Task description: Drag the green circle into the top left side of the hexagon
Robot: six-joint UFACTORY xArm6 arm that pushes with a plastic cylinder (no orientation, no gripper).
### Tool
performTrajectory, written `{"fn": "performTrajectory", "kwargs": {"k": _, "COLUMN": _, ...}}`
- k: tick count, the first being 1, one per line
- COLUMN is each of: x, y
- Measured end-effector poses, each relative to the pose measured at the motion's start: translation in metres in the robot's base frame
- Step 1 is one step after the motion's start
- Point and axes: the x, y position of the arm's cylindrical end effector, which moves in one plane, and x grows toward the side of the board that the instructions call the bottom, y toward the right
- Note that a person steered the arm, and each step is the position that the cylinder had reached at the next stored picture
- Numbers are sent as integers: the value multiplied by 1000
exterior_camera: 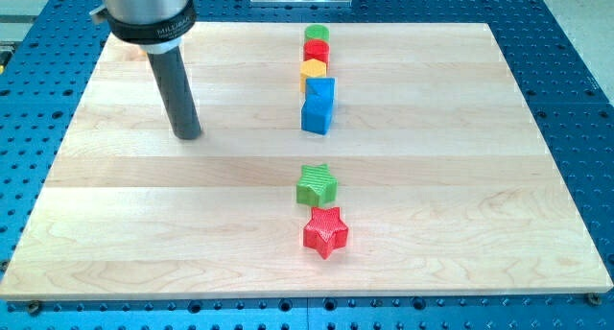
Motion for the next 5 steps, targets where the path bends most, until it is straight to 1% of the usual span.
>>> {"fn": "performTrajectory", "kwargs": {"k": 1, "x": -54, "y": 3}}
{"fn": "performTrajectory", "kwargs": {"k": 2, "x": -126, "y": 25}}
{"fn": "performTrajectory", "kwargs": {"k": 3, "x": -174, "y": 68}}
{"fn": "performTrajectory", "kwargs": {"k": 5, "x": -209, "y": 156}}
